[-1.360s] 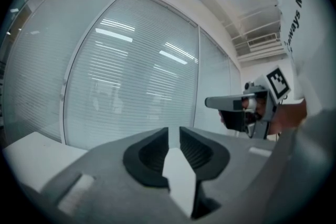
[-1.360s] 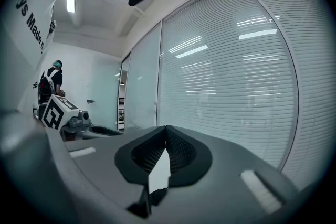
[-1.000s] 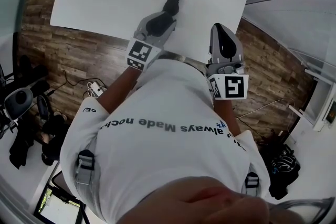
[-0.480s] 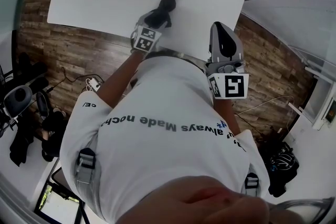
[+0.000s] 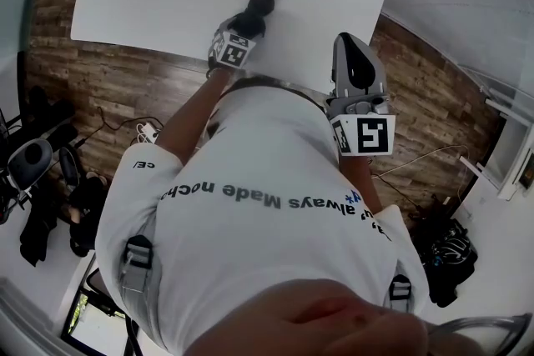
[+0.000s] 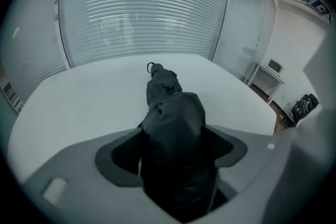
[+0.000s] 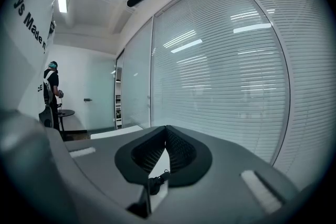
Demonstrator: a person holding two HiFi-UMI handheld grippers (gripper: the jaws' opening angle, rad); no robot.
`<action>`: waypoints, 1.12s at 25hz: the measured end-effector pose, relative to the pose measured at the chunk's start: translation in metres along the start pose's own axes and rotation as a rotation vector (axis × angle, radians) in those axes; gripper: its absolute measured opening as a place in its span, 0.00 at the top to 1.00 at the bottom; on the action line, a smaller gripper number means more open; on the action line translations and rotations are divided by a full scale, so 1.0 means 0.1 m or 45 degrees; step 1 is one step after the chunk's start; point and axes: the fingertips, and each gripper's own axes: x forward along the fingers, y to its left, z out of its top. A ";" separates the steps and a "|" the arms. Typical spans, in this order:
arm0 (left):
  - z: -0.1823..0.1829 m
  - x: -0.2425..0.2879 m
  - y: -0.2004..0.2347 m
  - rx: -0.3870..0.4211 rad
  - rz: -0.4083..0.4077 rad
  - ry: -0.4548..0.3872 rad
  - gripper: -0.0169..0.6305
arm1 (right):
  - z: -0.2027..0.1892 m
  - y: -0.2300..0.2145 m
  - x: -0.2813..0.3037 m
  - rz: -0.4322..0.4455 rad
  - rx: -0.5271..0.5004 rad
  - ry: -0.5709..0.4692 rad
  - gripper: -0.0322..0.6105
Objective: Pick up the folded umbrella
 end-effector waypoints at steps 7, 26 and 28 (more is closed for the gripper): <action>-0.08 0.21 0.03 0.009 0.007 0.144 0.41 | -0.04 -0.09 0.03 -0.009 0.009 0.009 0.95; -0.07 0.24 0.11 -0.079 0.028 0.170 0.60 | -0.09 -0.21 0.02 -0.037 0.021 0.020 0.95; 0.00 0.18 0.10 -0.085 0.017 0.139 0.61 | -0.08 -0.21 0.01 -0.042 0.019 0.020 0.95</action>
